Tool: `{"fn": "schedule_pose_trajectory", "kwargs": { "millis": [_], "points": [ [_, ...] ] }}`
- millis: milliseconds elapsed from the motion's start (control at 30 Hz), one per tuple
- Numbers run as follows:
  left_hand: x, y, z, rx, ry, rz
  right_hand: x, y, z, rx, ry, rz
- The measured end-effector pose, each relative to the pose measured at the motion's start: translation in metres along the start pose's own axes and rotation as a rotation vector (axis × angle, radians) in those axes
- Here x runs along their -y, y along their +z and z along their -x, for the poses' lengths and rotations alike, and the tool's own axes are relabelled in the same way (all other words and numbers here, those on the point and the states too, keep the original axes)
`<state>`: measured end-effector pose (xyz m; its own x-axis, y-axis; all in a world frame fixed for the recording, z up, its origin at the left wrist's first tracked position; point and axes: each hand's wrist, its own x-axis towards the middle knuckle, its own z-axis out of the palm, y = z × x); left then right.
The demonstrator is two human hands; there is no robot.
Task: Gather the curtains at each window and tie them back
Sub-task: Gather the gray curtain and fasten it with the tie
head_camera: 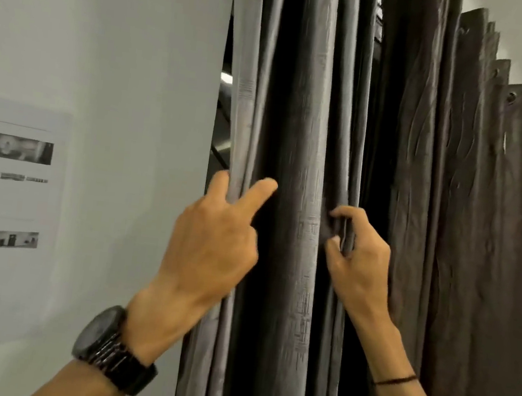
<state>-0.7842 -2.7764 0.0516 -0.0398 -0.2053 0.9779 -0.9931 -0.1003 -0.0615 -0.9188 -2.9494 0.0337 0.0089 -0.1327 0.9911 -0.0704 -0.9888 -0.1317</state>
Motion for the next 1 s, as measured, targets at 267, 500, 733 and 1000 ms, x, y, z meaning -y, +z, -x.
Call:
{"fn": "schedule_pose_trajectory", "kwargs": {
  "millis": [267,500,733,1000],
  "points": [
    [-0.015,0.033,0.024,0.117,-0.229,0.368,0.04,0.017,0.061,0.09,0.176,-0.492],
    [-0.006,0.049,0.043,0.175,-0.262,0.704,0.034,0.039,0.08,-0.047,0.213,-0.406],
    [0.003,0.059,0.08,0.192,-0.487,0.748,0.036,0.042,0.14,0.206,0.072,-0.186],
    [0.004,0.059,0.155,0.491,-0.706,0.7,0.042,0.041,0.21,0.324,0.216,-0.174]
  ]
}}
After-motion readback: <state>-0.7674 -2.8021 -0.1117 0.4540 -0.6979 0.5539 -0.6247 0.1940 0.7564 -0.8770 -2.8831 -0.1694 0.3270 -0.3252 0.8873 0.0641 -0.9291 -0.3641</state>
